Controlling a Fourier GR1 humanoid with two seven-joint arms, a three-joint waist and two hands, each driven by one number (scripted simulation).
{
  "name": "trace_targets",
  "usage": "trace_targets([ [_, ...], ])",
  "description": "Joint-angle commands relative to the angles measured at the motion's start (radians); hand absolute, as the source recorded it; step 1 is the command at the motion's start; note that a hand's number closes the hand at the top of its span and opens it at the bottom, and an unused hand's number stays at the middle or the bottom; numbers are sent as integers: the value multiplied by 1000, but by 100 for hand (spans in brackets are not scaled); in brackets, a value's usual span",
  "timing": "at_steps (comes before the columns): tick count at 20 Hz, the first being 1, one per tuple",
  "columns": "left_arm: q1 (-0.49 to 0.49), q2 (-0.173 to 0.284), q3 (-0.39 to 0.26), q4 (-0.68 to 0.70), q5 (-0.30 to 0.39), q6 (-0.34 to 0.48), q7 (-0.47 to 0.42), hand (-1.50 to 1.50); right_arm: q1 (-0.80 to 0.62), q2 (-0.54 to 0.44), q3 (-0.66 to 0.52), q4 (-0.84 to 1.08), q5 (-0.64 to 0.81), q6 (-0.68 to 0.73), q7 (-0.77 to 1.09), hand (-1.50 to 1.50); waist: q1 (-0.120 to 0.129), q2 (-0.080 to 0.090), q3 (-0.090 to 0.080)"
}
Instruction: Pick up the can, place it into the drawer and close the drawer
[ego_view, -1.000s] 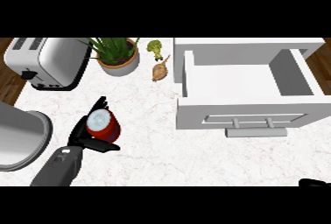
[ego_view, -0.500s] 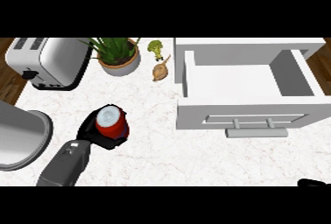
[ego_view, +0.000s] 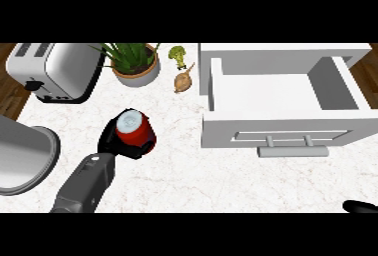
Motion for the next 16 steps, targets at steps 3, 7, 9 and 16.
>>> trace_targets([
  [3,-79,-61,71,-41,74,187,46,150,44,51,62,-41,68,-10,-26,-150,2,-2,0],
  [7,-56,-95,26,-156,84,174,110,150,32,6,-11,-23,19,10,-23,-150,11,-5,1],
  [9,-141,-56,22,-185,83,184,226,150,-21,2,-9,-23,23,-24,14,-150,16,-7,1],
  [16,-159,-105,-139,-399,119,261,406,150,-46,-35,-44,-30,-1,-20,47,-150,17,-10,1],
])
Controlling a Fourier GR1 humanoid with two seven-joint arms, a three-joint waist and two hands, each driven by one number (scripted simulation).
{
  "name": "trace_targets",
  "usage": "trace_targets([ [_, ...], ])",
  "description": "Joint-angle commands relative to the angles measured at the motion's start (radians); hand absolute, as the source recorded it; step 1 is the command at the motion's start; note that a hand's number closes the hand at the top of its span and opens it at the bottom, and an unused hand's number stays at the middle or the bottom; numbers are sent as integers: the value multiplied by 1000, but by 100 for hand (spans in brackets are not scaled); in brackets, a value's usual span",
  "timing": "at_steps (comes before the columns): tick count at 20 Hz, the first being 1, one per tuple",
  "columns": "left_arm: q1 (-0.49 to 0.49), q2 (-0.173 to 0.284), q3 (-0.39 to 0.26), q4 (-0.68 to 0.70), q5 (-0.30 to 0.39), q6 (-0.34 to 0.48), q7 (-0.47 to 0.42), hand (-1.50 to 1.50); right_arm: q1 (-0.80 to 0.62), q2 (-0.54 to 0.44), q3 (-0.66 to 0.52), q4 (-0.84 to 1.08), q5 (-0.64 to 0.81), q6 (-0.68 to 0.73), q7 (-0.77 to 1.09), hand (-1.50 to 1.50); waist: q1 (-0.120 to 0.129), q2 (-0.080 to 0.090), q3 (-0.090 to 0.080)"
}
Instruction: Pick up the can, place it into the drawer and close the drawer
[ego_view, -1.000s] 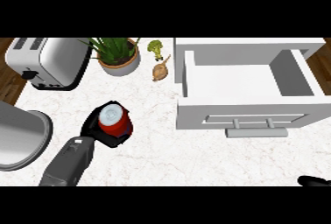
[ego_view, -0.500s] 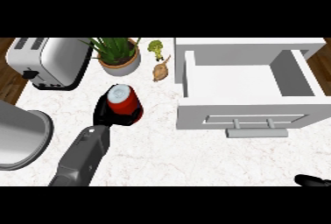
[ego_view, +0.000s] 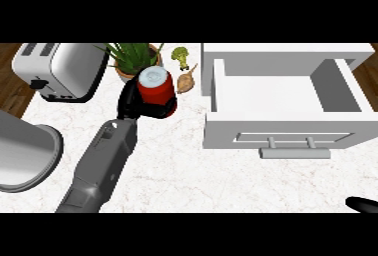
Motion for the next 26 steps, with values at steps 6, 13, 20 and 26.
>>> trace_targets([
  [6,-67,-9,-182,-326,117,107,341,150,70,18,-4,-13,-7,30,-40,-150,-4,-2,0],
  [13,-280,8,-210,-328,114,233,506,150,22,20,25,-56,15,3,11,-150,-13,5,0],
  [20,-497,-9,-278,-259,134,349,630,150,-26,-22,-23,-3,-15,0,43,-150,-27,7,0],
  [26,-647,-9,-314,-83,192,400,616,150,-52,-2,30,-32,18,-15,48,-150,-45,13,0],
])
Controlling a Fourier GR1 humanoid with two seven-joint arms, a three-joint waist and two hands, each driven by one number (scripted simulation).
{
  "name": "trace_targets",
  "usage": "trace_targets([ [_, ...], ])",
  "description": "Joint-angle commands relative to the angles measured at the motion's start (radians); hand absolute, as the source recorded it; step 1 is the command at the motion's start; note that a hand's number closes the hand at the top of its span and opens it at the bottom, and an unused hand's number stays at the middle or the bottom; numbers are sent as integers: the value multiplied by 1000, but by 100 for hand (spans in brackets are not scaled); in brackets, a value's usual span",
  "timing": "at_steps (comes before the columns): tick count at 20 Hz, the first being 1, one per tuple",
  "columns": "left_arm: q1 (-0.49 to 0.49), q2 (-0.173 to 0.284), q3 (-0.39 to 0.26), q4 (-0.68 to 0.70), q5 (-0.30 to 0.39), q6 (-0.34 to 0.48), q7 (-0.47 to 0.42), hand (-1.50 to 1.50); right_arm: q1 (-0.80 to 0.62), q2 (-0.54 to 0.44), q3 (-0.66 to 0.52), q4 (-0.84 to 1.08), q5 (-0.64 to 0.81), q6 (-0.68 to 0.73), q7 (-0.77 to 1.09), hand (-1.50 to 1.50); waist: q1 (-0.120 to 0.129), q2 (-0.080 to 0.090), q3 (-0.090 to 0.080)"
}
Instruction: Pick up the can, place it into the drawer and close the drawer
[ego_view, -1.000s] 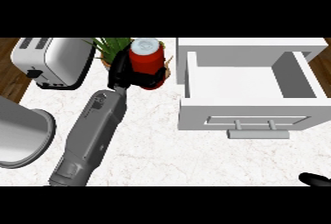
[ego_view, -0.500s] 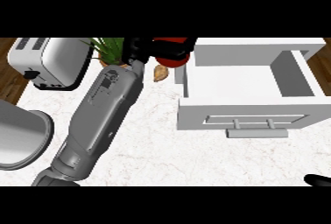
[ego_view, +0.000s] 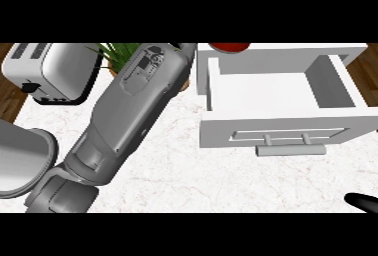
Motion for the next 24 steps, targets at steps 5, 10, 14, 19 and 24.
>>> trace_targets([
  [5,-198,0,-69,186,105,61,22,150,-17,-20,13,-30,0,6,35,-150,-27,5,1],
  [10,-246,0,-81,305,141,55,-41,150,-32,-21,-5,7,-13,-3,30,-150,-34,11,1],
  [14,-255,0,-141,341,187,92,-85,150,-43,-21,1,1,-26,3,25,-150,-50,13,2],
  [19,-309,0,-191,394,209,178,-50,-150,-24,-10,43,-60,9,-5,62,-150,-63,12,2],
  [24,-298,0,-197,433,240,217,-120,-150,-92,-33,35,19,-1,-2,42,-150,-71,21,3],
])
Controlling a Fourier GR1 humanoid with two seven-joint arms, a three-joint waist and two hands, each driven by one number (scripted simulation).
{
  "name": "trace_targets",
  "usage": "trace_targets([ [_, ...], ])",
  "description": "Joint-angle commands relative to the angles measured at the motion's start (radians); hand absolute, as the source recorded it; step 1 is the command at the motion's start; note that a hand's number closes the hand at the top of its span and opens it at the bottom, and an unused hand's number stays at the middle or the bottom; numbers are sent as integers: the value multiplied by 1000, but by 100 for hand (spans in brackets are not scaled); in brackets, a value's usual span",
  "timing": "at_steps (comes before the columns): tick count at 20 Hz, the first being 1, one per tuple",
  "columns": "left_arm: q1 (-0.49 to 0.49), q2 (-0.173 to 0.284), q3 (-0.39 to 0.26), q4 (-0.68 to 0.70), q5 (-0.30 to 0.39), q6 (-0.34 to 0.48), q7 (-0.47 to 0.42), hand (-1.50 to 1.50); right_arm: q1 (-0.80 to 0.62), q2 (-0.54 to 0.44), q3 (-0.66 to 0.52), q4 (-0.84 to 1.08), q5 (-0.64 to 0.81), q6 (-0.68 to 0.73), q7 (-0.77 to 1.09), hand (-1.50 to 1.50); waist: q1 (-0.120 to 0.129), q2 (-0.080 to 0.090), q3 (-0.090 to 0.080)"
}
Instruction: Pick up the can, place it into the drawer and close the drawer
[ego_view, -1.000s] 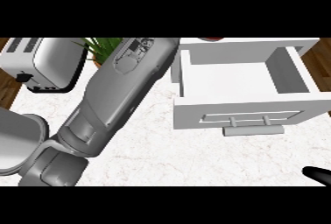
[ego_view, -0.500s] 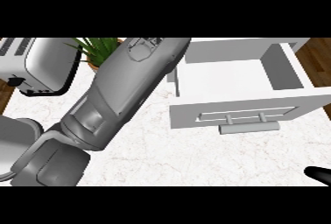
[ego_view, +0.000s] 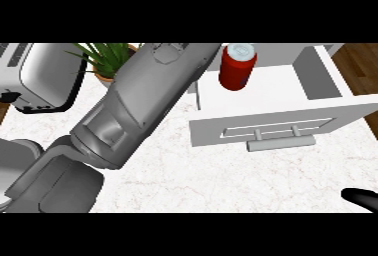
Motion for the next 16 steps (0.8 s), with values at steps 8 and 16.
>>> trace_targets([
  [8,-17,0,-39,33,80,90,-59,-150,-69,-81,34,56,89,49,-61,-150,-19,8,1],
  [16,-24,0,-29,11,166,101,-61,-150,-151,-162,125,166,330,63,-197,-150,3,8,0],
])
